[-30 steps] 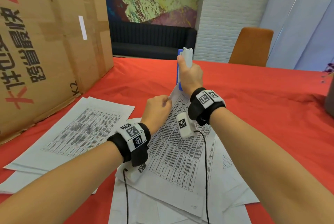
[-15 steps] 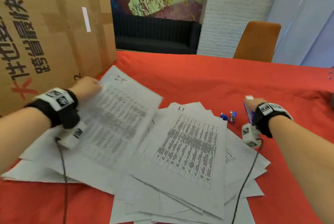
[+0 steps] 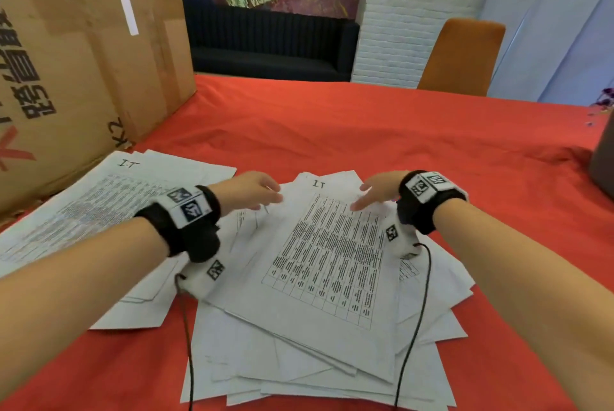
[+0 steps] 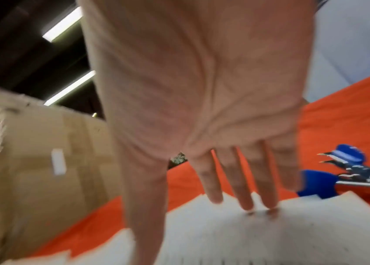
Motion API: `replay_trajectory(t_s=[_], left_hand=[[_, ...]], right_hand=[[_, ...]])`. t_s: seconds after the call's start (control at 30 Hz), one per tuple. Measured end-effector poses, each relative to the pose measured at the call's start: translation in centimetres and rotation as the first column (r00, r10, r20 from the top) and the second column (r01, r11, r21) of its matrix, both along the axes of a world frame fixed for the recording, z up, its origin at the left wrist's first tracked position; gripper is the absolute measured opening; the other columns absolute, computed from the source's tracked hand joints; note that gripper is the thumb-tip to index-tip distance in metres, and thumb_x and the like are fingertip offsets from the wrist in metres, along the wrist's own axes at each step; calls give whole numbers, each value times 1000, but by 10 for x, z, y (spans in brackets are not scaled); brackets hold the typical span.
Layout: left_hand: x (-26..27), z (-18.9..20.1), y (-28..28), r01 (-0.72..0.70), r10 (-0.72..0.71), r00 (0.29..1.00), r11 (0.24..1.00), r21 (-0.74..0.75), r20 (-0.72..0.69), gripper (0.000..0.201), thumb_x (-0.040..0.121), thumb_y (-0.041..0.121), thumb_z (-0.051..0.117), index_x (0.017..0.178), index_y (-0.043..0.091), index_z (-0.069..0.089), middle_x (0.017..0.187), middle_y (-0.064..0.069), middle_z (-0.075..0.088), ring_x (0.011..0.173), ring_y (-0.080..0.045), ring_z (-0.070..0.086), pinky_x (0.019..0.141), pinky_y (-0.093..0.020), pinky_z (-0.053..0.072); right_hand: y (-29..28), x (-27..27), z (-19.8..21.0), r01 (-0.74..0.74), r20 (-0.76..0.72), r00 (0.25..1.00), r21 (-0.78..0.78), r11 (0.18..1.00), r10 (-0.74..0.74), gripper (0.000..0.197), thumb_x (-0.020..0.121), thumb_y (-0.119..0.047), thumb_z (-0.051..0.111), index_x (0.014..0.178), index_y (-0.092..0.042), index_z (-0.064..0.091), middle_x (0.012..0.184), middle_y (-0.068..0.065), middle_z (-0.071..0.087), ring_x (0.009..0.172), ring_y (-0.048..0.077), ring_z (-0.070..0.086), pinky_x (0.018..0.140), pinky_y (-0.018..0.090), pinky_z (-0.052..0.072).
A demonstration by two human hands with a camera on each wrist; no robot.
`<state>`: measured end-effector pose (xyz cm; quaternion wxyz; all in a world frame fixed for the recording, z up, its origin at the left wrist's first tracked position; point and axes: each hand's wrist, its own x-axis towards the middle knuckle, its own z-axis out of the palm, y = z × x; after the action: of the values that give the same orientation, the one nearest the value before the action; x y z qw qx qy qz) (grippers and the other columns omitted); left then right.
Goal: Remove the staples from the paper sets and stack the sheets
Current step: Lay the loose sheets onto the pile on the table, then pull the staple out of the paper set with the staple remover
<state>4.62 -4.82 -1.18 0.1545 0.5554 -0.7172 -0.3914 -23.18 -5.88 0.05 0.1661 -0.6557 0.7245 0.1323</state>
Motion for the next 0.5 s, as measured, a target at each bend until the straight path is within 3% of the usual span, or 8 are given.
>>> replay_trajectory(t_s=[0.07,0.13,0.27,0.33,0.4,0.47,0.5], left_hand=[[-14,-3,4,14,-22,995,997,82,95,44,89,32,63,126,11,52,120,-7,57,111,-23,56,96,-36,48],[-18,-4,5,-13,-3,990,994,112,140,40,90,34,61,120,9,52,115,-10,57,108,-25,55,94,-38,49],[-18,-6,8,-28,12,983,996,83,185,19,87,28,65,89,18,49,83,-5,46,82,-23,48,75,-30,45],[-14,-9,6,-32,20,987,997,75,161,20,84,18,68,85,23,48,89,-5,50,79,-23,51,68,-26,43],[-8,-7,8,11,-21,999,972,233,41,27,83,7,68,104,17,55,93,-4,61,76,-18,60,61,-24,49],[-2,-3,14,110,-95,994,901,419,-56,33,85,4,66,116,9,57,97,-4,70,78,-17,67,63,-25,55],[2,-1,14,127,-94,991,887,444,-96,33,86,8,66,118,8,57,102,-5,72,81,-18,68,65,-25,57]], right_hand=[[-5,6,-8,-12,-118,993,62,998,19,87,76,-59,67,144,-13,40,145,3,45,131,25,45,106,40,37],[-11,4,-15,-5,-137,990,74,997,15,88,69,-60,74,137,-11,49,135,4,56,121,26,54,103,40,43],[-16,-1,-19,7,-107,994,61,998,0,88,61,-63,78,128,-10,55,126,3,62,113,25,58,100,42,46],[-14,-1,-18,1,-58,998,32,999,1,76,69,-51,78,125,-5,57,123,7,63,111,27,59,97,40,47],[-11,-1,-17,-52,-25,998,3,999,52,56,79,-40,74,118,-4,59,115,7,63,104,27,59,86,35,49],[-7,1,-15,-99,25,994,-120,988,102,25,83,-37,66,99,-19,61,99,-1,64,87,20,59,68,29,46],[-7,2,-13,-109,75,989,-183,977,125,17,83,-39,63,90,-23,61,93,-3,65,81,18,59,64,28,45]])
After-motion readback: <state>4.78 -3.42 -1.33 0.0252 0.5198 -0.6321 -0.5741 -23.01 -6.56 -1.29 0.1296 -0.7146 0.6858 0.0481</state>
